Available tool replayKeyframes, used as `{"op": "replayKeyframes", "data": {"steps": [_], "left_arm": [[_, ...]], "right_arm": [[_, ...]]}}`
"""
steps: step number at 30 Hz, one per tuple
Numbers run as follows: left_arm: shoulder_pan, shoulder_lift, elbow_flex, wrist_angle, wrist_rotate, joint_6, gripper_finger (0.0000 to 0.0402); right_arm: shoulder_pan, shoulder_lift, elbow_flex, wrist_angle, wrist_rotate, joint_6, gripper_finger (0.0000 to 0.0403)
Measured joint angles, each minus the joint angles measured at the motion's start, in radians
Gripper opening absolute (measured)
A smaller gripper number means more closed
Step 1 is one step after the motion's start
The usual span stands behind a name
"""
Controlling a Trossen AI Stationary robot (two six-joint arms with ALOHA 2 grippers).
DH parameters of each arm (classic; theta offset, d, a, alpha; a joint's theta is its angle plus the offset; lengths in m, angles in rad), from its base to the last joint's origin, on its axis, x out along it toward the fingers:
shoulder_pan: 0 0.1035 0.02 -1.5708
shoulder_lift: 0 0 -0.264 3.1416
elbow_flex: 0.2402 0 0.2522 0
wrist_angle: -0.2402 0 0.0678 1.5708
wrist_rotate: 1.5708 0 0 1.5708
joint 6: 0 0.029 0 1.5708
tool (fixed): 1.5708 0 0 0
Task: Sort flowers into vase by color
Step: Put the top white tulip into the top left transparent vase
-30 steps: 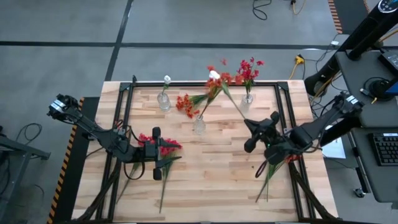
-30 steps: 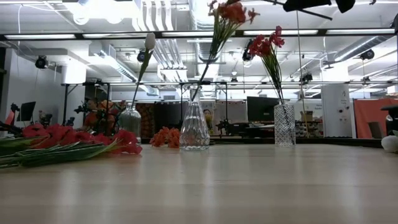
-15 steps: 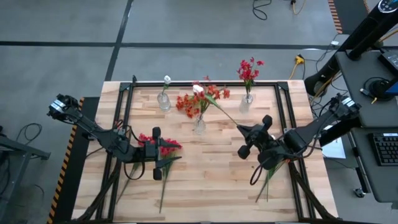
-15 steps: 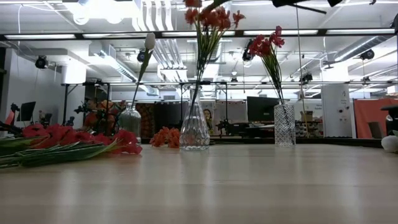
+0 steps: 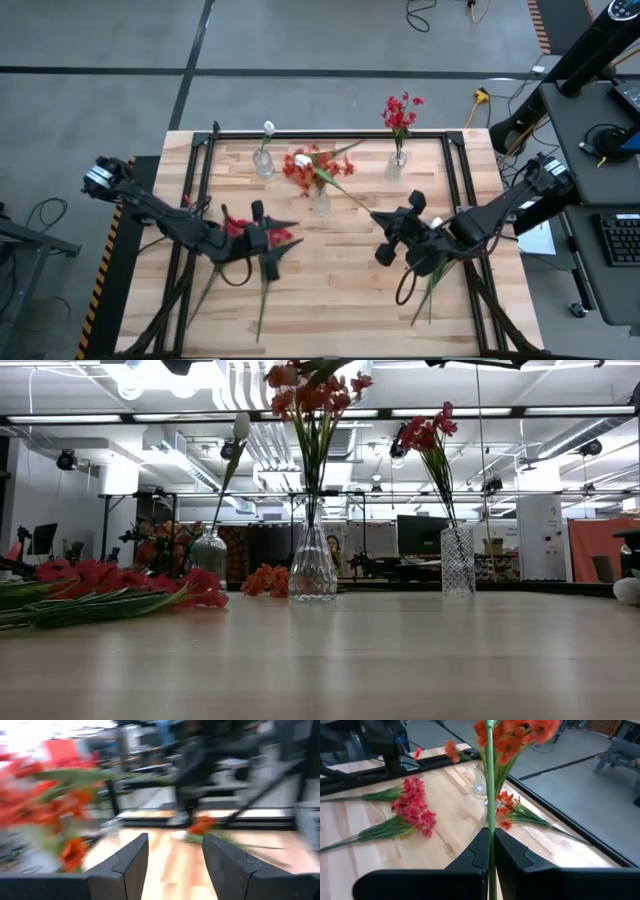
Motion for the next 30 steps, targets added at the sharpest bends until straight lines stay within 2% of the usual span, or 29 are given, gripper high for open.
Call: {"op": "replayKeyframes", "data": {"steps": [3,8,13,16,22,25,28,30], "left_arm": [[0.015,0.031,0.000,-0.001,-0.076,0.007,0.0185],[0.080,0.077,0.000,0.008,-0.079,0.002,0.0230],[0.164,0.131,-0.010,0.036,-0.082,0.078,0.0276],[0.203,0.170,-0.047,0.146,-0.079,0.092,0.0290],[0.271,0.224,-0.188,0.552,-0.071,0.146,0.0291],[0.314,0.249,-0.237,0.662,0.032,0.139,0.0285],[0.351,0.270,-0.245,0.679,0.154,0.140,0.0279],[0.371,0.289,-0.234,0.674,0.187,0.148,0.0276]], "right_arm": [[-0.004,0.002,0.001,0.000,0.000,-0.002,0.0012],[-0.016,0.003,-0.006,-0.002,0.000,-0.002,0.0012],[-0.018,0.010,-0.007,0.000,0.001,-0.002,0.0012],[-0.021,0.013,-0.009,-0.001,0.000,-0.002,0.0012],[-0.030,0.016,-0.009,0.000,0.001,-0.013,0.0012],[-0.031,0.016,-0.009,0.000,0.001,-0.015,0.0012],[-0.031,0.016,-0.009,0.000,0.001,-0.015,0.0012],[-0.031,0.016,-0.009,0.000,0.001,-0.014,0.0012]]}}
